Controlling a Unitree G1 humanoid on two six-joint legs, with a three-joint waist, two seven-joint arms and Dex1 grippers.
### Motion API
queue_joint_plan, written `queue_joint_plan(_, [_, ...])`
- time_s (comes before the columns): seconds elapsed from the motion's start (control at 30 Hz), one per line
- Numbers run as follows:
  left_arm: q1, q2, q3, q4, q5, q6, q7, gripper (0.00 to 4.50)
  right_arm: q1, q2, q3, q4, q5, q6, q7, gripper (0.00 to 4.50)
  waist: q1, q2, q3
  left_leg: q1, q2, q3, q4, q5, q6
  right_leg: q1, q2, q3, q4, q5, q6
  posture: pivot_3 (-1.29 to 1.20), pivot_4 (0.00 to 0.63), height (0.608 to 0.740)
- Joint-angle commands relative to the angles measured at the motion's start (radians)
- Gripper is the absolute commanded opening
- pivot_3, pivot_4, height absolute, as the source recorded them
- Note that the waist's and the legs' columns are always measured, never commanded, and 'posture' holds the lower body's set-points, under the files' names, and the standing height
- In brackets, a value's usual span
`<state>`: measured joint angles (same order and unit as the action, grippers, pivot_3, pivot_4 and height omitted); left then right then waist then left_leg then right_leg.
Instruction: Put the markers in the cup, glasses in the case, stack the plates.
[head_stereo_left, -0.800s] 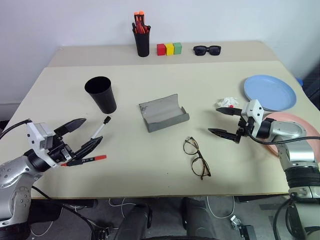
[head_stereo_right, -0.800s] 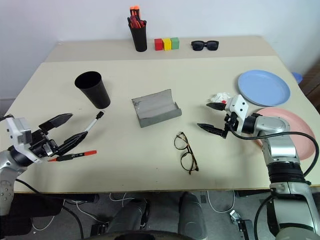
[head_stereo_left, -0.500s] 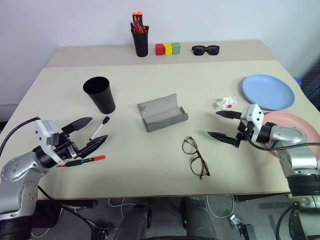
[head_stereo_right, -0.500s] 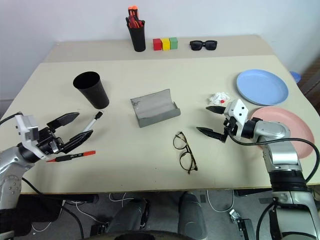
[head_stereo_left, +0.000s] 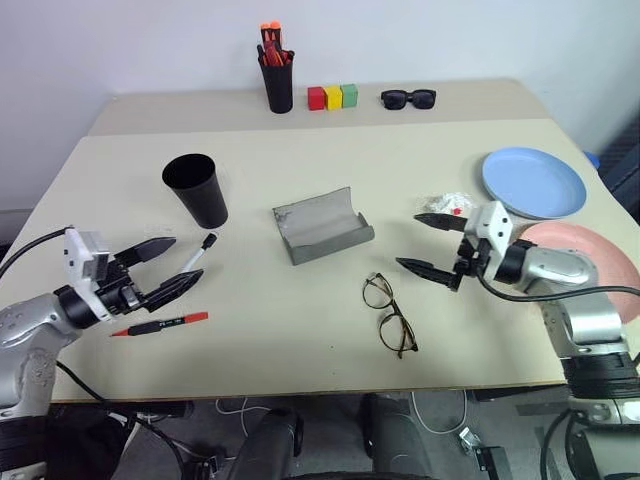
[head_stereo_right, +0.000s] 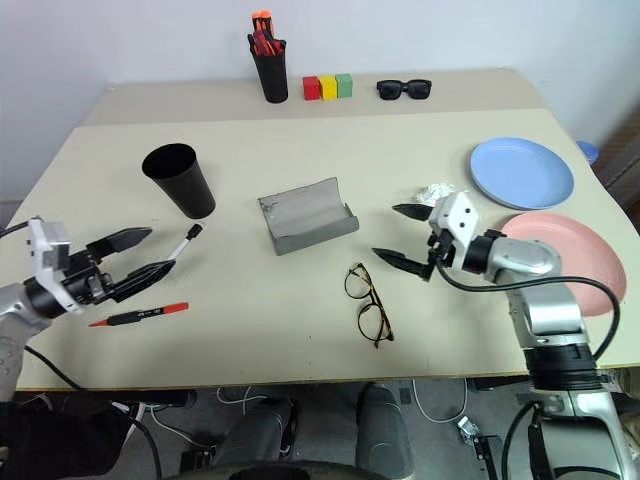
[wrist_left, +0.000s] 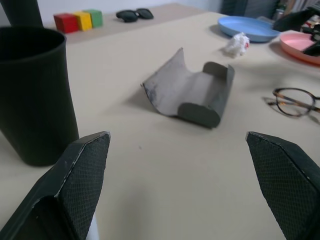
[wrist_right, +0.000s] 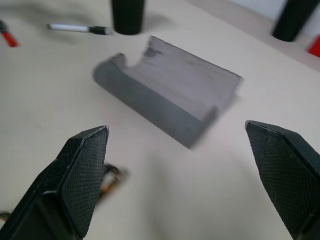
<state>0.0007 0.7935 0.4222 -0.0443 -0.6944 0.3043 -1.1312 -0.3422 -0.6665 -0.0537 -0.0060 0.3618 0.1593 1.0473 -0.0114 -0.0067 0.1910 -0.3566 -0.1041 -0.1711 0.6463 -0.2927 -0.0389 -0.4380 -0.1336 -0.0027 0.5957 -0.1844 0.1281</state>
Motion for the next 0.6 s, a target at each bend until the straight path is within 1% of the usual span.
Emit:
queue_joint_plan(0.03, [0.027, 0.126, 0.069, -0.016, -0.072, 0.084, -0.154, 4.50, -0.001, 0.006, -0.014, -0.079, 0.030, 0.015, -0.016, 4.46, 0.002, 0.000, 0.000, 0.000, 0.000, 0.000, 0.000, 0.000, 0.000, 0.000, 0.000, 0.000, 0.000, 0.000, 0.000, 0.00, 0.150, 0.740])
queue_joint_plan(0.07, [0.046, 0.172, 0.069, -0.008, -0.070, 0.109, -0.204, 4.50, -0.002, 0.007, -0.013, -0.086, 0.033, 0.017, -0.015, 4.46, 0.000, 0.000, 0.000, 0.000, 0.000, 0.000, 0.000, 0.000, 0.000, 0.000, 0.000, 0.000, 0.000, 0.000, 0.000, 0.00, 0.150, 0.740])
queue_joint_plan(0.17, [0.109, 0.296, 0.061, 0.049, -0.005, 0.092, -0.343, 4.50, -0.005, 0.016, -0.004, -0.103, 0.038, 0.017, -0.013, 4.46, -0.001, 0.000, 0.000, 0.000, 0.000, 0.002, 0.000, 0.000, 0.000, 0.000, 0.000, 0.000, 0.000, -0.002, 0.000, 0.00, 0.150, 0.740])
queue_joint_plan(0.27, [0.146, 0.372, 0.014, 0.153, 0.115, -0.031, -0.445, 4.50, -0.004, 0.039, 0.006, -0.138, 0.040, 0.035, -0.037, 4.46, -0.003, 0.000, 0.001, 0.000, 0.000, 0.002, -0.001, 0.000, 0.001, -0.001, 0.001, 0.001, 0.000, -0.003, -0.002, 0.00, 0.150, 0.740])
queue_joint_plan(0.33, [0.123, 0.375, -0.012, 0.207, 0.152, -0.083, -0.466, 4.50, 0.007, 0.048, 0.012, -0.169, 0.037, 0.042, -0.051, 4.46, -0.002, 0.000, 0.001, 0.000, 0.002, 0.004, -0.001, 0.000, 0.001, -0.002, 0.001, 0.001, 0.000, -0.002, -0.002, 0.00, 0.150, 0.740])
queue_joint_plan(0.43, [0.054, 0.374, -0.066, 0.262, 0.213, -0.146, -0.457, 4.50, 0.026, 0.054, 0.008, -0.205, 0.041, 0.055, -0.067, 4.46, 0.003, -0.001, 0.001, -0.001, 0.005, 0.003, -0.001, 0.000, 0.000, -0.002, 0.002, 0.000, 0.000, -0.002, -0.002, 0.00, 0.150, 0.740])
queue_joint_plan(0.6, [-0.019, 0.378, -0.140, 0.352, 0.292, -0.208, -0.468, 4.50, 0.058, 0.054, -0.001, -0.249, 0.046, 0.073, -0.089, 4.46, 0.000, -0.001, 0.001, 0.000, 0.005, 0.003, -0.001, 0.000, 0.000, -0.002, 0.001, 0.000, 0.000, 0.000, 0.000, 0.00, 0.150, 0.740])
